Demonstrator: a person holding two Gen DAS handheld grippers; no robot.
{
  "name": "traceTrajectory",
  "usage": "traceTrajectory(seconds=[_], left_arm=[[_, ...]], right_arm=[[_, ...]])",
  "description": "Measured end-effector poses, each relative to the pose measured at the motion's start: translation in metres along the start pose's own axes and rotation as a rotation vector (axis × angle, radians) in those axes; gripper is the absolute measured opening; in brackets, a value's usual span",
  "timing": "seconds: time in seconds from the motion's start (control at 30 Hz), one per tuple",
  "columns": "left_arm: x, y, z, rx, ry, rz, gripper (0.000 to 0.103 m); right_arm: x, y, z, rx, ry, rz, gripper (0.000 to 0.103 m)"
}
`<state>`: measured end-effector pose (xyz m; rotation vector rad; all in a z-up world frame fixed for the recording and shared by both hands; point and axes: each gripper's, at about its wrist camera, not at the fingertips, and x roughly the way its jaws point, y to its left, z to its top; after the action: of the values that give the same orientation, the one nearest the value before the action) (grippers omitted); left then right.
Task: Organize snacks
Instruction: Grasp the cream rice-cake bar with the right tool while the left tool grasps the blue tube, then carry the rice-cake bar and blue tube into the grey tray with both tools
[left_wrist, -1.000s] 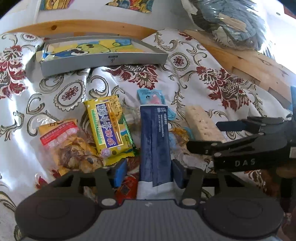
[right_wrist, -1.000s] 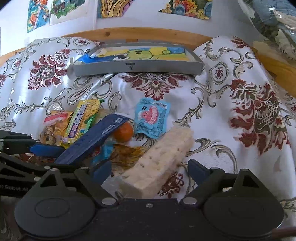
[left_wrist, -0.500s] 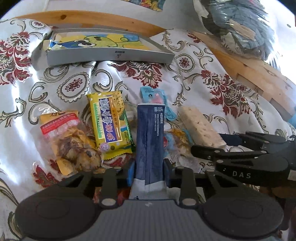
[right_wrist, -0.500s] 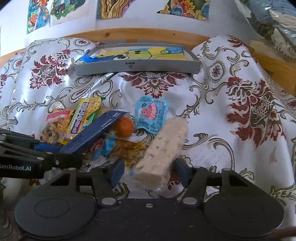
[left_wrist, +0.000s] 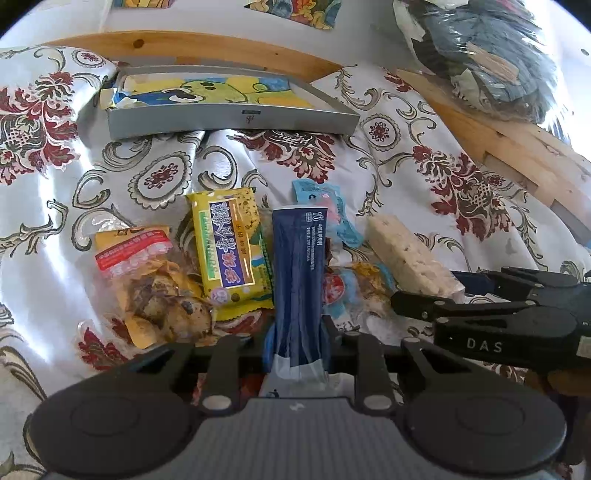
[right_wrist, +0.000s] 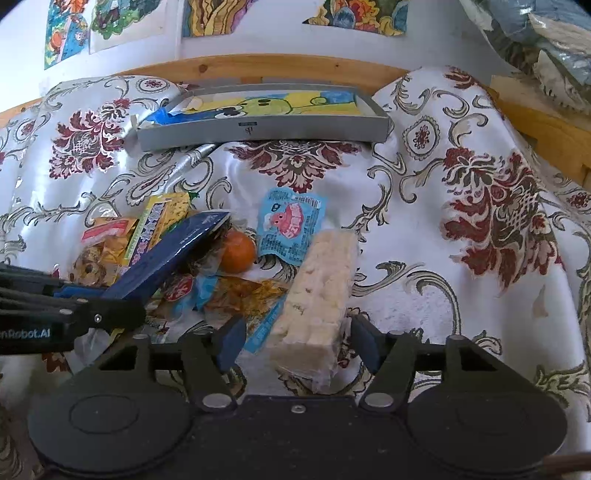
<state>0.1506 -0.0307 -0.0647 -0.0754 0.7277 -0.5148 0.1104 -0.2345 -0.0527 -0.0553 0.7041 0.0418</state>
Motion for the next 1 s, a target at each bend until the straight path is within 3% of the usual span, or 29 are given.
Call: traceTrajectory(seconds=[0.13, 0.17, 0.23, 0.5, 0.63, 0.83, 1.0], left_arm=[[-0.001, -0.001, 0.0, -0.002, -0.008, 0.006, 0.025], [-0.001, -0.001, -0.001, -0.002, -0.009, 0.007, 0.025], [-0.002, -0.002, -0.001, -0.001, -0.012, 0.008, 0.025], [-0.007, -0.004, 0.0, 0.005, -0.041, 0.023, 0.024], [-0.008, -0.005, 0.001, 0.001, -0.049, 0.019, 0.024], [-0.011, -0.006, 0.0, 0.0, -0.063, 0.018, 0.024], [-0.013, -0.007, 0.0, 0.0, -0.079, 0.029, 0.024]], right_arm=[[0.001, 0.001, 0.002, 0.0, -0.018, -0.007, 0.066], [0.002, 0.001, 0.003, -0.002, -0.019, -0.007, 0.064], [0.003, 0.002, 0.004, -0.003, -0.018, -0.011, 0.049], [0.0, -0.001, 0.001, -0.022, -0.024, -0.047, 0.037], [-0.005, 0.005, -0.002, -0.128, -0.051, -0.061, 0.035], [-0.013, 0.023, -0.013, -0.396, -0.133, -0.13, 0.035], [-0.015, 0.023, -0.01, -0.501, -0.199, -0.178, 0.035]])
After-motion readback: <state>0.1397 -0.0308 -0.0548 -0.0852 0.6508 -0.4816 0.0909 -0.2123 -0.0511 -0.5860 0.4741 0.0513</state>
